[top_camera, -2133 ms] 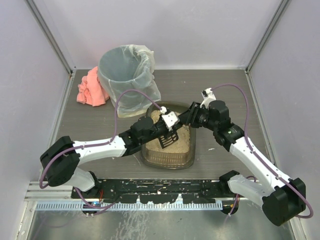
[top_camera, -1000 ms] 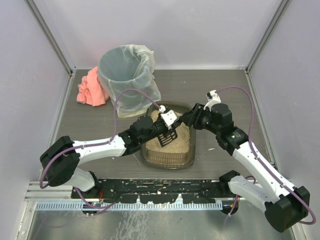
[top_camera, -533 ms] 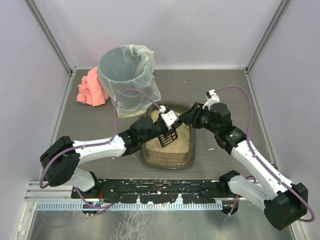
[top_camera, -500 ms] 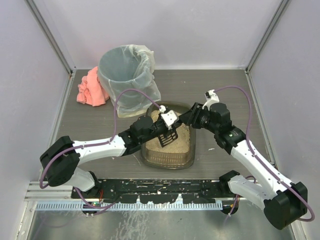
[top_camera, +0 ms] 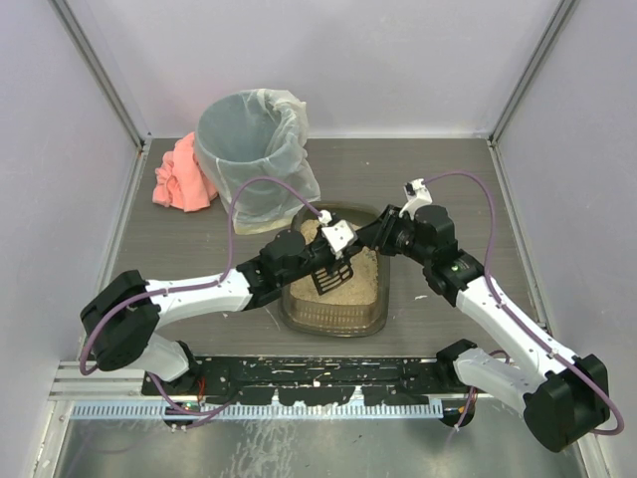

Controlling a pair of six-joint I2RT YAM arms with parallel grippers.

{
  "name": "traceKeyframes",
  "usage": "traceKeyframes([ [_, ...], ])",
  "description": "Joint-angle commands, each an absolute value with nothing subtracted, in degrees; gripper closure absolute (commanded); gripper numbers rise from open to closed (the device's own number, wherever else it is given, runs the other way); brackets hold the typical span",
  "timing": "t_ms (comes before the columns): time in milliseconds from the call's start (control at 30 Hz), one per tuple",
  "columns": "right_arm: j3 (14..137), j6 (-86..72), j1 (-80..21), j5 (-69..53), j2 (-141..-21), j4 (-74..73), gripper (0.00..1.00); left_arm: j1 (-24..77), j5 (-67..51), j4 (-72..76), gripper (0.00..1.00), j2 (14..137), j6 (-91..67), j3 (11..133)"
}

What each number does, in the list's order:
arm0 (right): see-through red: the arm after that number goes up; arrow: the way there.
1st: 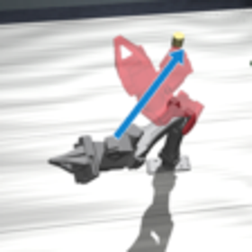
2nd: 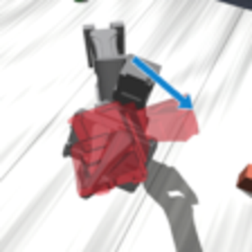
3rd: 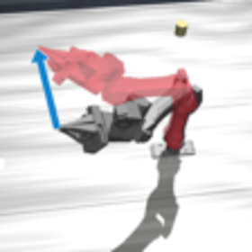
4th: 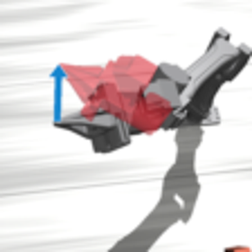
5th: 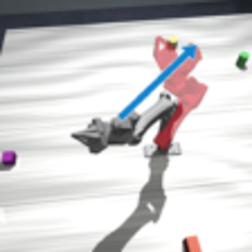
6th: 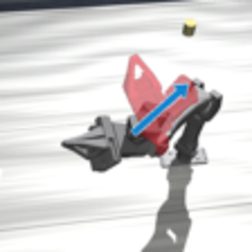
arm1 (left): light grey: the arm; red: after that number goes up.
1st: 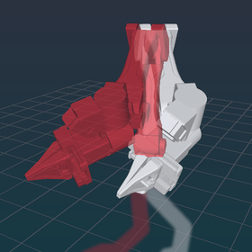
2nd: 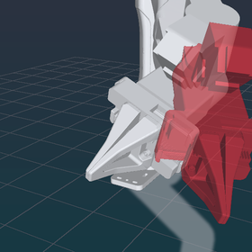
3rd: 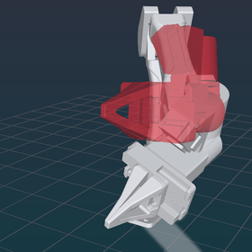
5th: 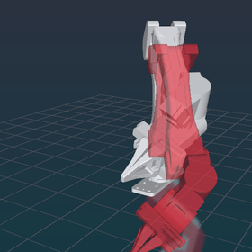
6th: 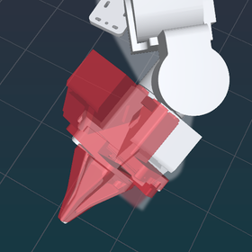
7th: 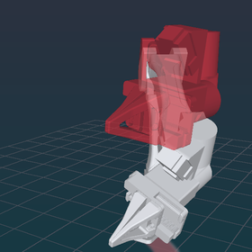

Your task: Clean the litter box

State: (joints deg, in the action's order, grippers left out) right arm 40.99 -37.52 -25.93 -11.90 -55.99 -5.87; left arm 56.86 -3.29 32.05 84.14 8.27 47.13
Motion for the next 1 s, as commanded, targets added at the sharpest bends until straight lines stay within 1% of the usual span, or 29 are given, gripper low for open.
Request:
traceKeyframes([
  [0, 40.49, -37.97, -26.24, -13.02, -55.49, -2.58, 0.74, 56.58, -2.78, 35.24, 1.0, 84.06, 8.04, 50.14],
  [67, 40.29, -37.9, -26.2, -13.17, -55.0, -2.59, 0.83, 56.66, -2.25, 34.49, 0.99, 84.32, 7.95, 50.54],
  [100, 40.26, -37.76, -26.26, -13.18, -54.82, -2.69, 0.88, 56.58, -1.96, 34.33, 0.95, 84.44, 7.81, 50.78],
  [133, 40.25, -37.61, -26.22, -13.0, -54.6, -2.64, 0.93, 56.64, -1.73, 34.26, 0.88, 84.45, 7.51, 50.82],
  [167, 40.25, -37.4, -26.24, -12.64, -54.32, -2.65, 0.96, 56.61, -1.53, 34.28, 0.79, 84.38, 7.21, 50.87],
  [233, 40.18, -37.01, -26.19, -11.27, -53.5, -2.71, 0.99, 56.57, -1.39, 33.74, 0.53, 83.93, 6.44, 50.75],
  [267, 40.19, -36.67, -26.19, -10.4, -53.03, -2.63, 0.99, 56.58, -1.1, 33.35, 0.47, 83.36, 6.01, 50.52],
  [333, 40.01, -36.19, -26.24, -8.28, -51.99, -2.8, 0.99, 56.56, 0.17, 32.47, 0.37, 81.77, 5.74, 49.21],
  [367, 39.96, -35.99, -26.2, -7.24, -51.49, -2.99, 0.99, 56.53, 1.05, 31.85, 0.34, 80.77, 5.78, 48.36],
  [500, 39.48, -34.99, -26.19, -3.66, -50.28, -3.22, 0.99, 56.54, 6.11, 25.33, 0.29, 73.91, 4.99, 44.66],
  [600, 39.45, -34.27, -26.2, -2.55, -50.67, -2.83, 0.99, 56.54, 15.02, 18.06, 0.28, 66.25, 1.85, 42.63],
  [733, 40.91, -33.63, -26.21, -0.48, -52.87, -3.23, 0.99, 56.31, 25.31, 6.72, 0.25, 59.76, -4.88, 40.67],
  [867, 43.02, -32.57, -26.2, 2.33, -55.27, -3.34, 0.99, 56.18, 28.7, -1.97, 0.23, 55.97, -11.0, 38.54],
  [967, 44.69, -31.65, -26.27, 6.95, -57.11, -3.78, 0.99, 56.18, 28.48, -4.28, 0.19, 54.95, -13.4, 36.58],
])
